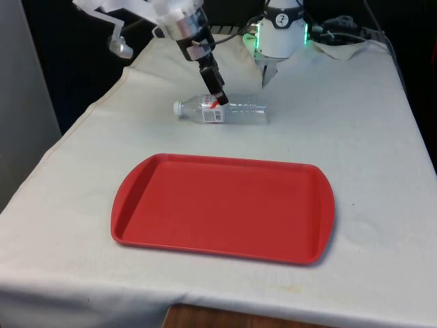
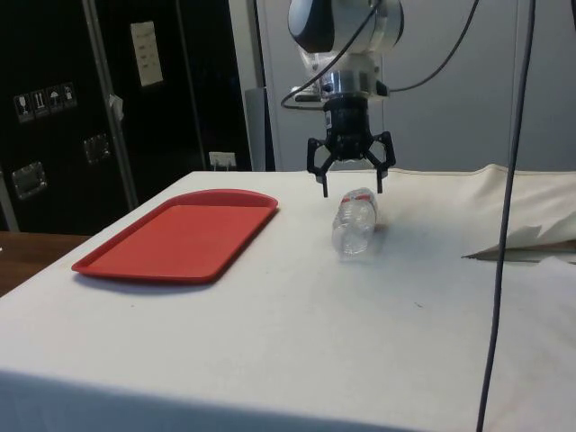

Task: Place the bottle upright on the tray.

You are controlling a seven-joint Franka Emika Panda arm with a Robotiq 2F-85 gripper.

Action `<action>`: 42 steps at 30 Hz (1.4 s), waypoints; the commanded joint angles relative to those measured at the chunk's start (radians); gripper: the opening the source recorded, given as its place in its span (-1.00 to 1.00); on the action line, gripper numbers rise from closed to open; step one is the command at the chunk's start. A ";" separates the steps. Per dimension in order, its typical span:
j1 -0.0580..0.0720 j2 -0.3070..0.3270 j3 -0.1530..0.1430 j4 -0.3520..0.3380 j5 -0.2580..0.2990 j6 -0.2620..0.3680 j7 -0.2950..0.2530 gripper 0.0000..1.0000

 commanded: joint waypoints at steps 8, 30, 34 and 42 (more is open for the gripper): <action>-0.013 0.030 -0.021 0.038 0.026 -0.072 -0.032 1.00; -0.027 0.145 -0.101 0.144 0.096 -0.253 -0.111 1.00; -0.028 0.166 -0.112 0.161 0.109 -0.280 -0.119 1.00; -0.031 0.206 -0.132 0.192 0.134 -0.330 -0.126 1.00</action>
